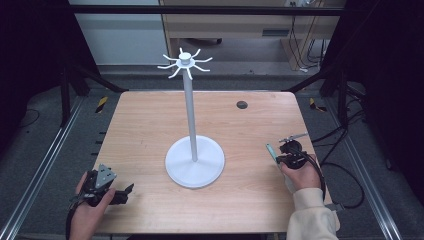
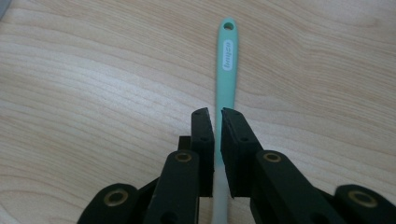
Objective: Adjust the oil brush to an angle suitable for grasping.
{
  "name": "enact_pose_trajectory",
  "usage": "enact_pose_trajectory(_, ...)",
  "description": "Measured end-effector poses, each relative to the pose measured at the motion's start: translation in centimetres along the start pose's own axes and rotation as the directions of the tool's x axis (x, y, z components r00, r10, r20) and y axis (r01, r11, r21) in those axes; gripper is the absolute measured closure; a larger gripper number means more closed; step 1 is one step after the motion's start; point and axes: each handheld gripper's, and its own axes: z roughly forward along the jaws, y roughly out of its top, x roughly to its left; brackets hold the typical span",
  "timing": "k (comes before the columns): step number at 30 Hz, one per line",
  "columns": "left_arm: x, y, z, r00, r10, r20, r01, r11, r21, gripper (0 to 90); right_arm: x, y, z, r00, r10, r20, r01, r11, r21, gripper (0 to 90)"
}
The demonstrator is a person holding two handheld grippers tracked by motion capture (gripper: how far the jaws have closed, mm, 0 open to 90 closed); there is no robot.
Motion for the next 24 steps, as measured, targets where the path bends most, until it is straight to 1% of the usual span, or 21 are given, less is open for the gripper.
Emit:
enact_pose_trajectory(1, 0.0, 0.0, 0.0, 1.0000, 0.001, 0.000, -0.001, 1.0000, 0.001, 3.5, -0.1, 0.0, 0.0, 1.0000, -0.001, 0.004, 0.001, 1.0000, 0.007, 79.0)
enact_pose_trajectory(2, 0.0, 0.0, 0.0, 1.0000, 0.002, 0.002, -0.002, 1.0000, 0.003, 3.5, -0.2, 0.0, 0.0, 0.9999, 0.002, 0.016, -0.002, 0.9997, 0.023, 74.4)
enact_pose_trajectory(3, 0.0, 0.0, 0.0, 1.0000, 0.002, 0.002, -0.002, 1.0000, 0.003, 3.5, -0.2, 0.0, 0.0, 0.9999, 0.002, 0.016, -0.002, 0.9997, 0.023, 74.4)
enact_pose_trajectory(5, 0.0, 0.0, 0.0, 1.0000, 0.001, 0.003, -0.001, 1.0000, 0.003, 3.5, -0.3, 0.0, 0.1, 0.9998, 0.012, 0.017, -0.012, 0.9990, 0.042, 71.5)
enact_pose_trajectory(6, 0.0, 0.0, 0.0, 1.0000, 0.002, 0.003, -0.002, 1.0000, 0.004, 3.5, -0.4, -0.1, 0.1, 0.9998, 0.009, 0.018, -0.010, 0.9985, 0.053, 70.2)
enact_pose_trajectory(10, 0.0, 0.0, 0.1, 1.0000, 0.002, 0.003, -0.002, 1.0000, 0.005, 3.5, -0.6, -0.1, 0.3, 0.9998, 0.002, 0.022, -0.004, 0.9955, 0.095, 69.1)
enact_pose_trajectory(13, 0.0, 0.0, 0.1, 1.0000, 0.002, 0.004, -0.002, 1.0000, 0.006, 3.5, -0.5, -0.1, 0.5, 0.9999, 0.009, 0.011, -0.010, 0.9929, 0.119, 67.9)
enact_pose_trajectory(15, 0.0, 0.0, 0.1, 1.0000, 0.002, 0.004, -0.003, 1.0000, 0.007, 3.4, -0.5, 0.0, 0.6, 1.0000, -0.002, 0.004, 0.001, 0.9911, 0.133, 67.3)
enact_pose_trajectory(16, 0.0, 0.0, 0.1, 1.0000, 0.002, 0.004, -0.002, 1.0000, 0.007, 3.5, -0.4, 0.0, 0.6, 1.0000, 0.000, 0.002, 0.000, 0.9899, 0.142, 66.9)
enact_pose_trajectory(19, 0.0, 0.0, 0.1, 1.0000, 0.003, 0.003, -0.003, 1.0000, 0.008, 3.4, -0.5, 0.2, 0.7, 0.9999, -0.010, -0.003, 0.010, 0.9867, 0.162, 67.0)
enact_pose_trajectory(21, 0.0, 0.0, 0.1, 1.0000, 0.003, 0.003, -0.003, 1.0000, 0.009, 3.4, -0.5, 0.3, 0.8, 1.0000, -0.008, 0.003, 0.007, 0.9840, 0.178, 67.6)
enact_pose_trajectory(24, 0.0, 0.0, 0.1, 1.0000, 0.002, 0.003, -0.002, 0.9999, 0.011, 3.4, -0.6, 0.2, 1.1, 0.9999, -0.012, -0.011, 0.014, 0.9801, 0.198, 69.0)
